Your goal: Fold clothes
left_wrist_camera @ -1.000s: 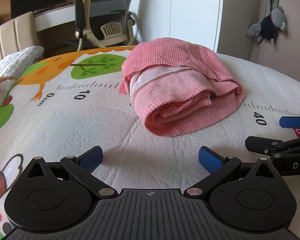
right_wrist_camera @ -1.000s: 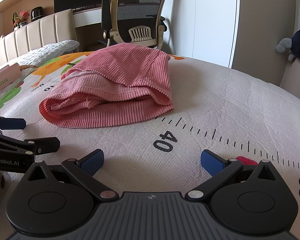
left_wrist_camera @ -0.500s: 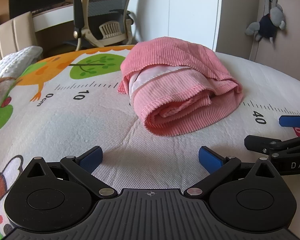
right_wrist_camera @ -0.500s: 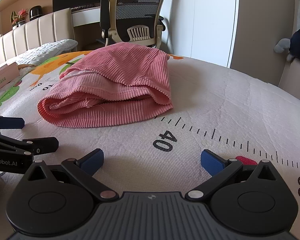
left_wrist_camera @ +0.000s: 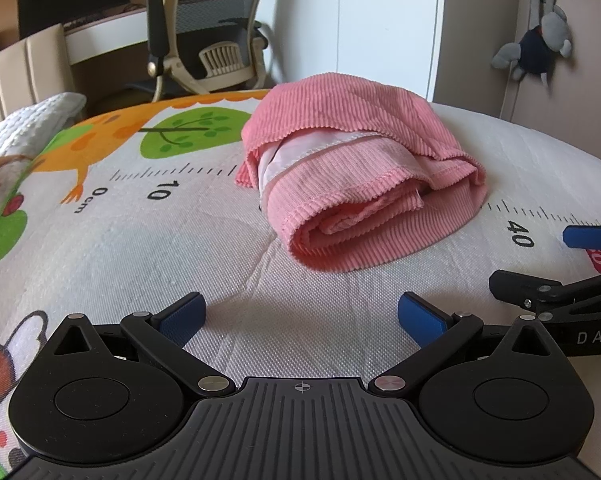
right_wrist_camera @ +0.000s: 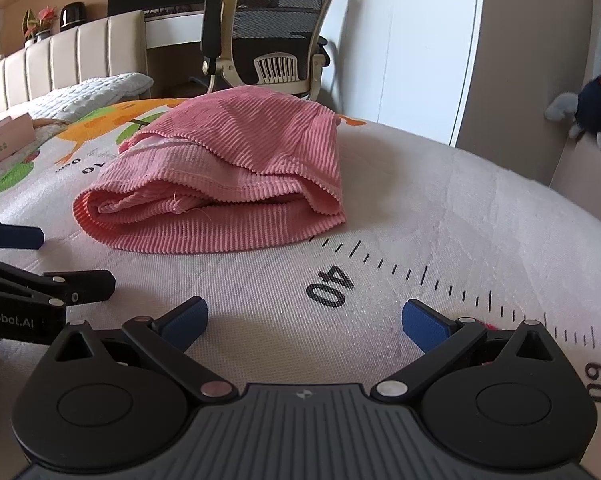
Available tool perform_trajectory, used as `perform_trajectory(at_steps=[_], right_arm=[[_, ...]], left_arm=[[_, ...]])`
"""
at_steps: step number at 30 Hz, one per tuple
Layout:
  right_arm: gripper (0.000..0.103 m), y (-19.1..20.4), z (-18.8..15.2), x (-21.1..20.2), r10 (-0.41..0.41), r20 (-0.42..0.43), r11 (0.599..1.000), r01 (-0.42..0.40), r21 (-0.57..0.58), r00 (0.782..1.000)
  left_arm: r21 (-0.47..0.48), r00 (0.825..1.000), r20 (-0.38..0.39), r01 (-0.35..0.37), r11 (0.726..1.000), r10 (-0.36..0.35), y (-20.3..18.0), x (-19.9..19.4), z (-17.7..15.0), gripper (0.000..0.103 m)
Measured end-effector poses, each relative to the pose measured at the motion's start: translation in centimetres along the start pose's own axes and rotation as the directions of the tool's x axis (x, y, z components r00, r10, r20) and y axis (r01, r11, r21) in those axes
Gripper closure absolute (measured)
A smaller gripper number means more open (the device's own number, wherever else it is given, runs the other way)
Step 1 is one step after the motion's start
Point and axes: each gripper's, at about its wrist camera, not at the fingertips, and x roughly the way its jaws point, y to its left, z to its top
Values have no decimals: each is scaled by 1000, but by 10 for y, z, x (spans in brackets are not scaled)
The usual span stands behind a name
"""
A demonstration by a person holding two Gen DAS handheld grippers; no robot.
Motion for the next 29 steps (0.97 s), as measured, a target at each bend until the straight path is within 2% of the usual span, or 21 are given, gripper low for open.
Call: perform_trajectory(at_steps=[5,27,29], right_arm=[[0,-12,0,4,53,-12,997,-52,56,999],[0,-10,0,5,49,-8,998,-49,46,999],[0,-8,0,3,74,-5,997,-74,31,997]], left_arm=[[-6,1000,-3,-1,1000,1,2,-1,-1,0],[-22,1000,2,6,1000,-6,5,-4,-2,0],[-39,1000,4,24,999,-24,10,-6,-1,0]])
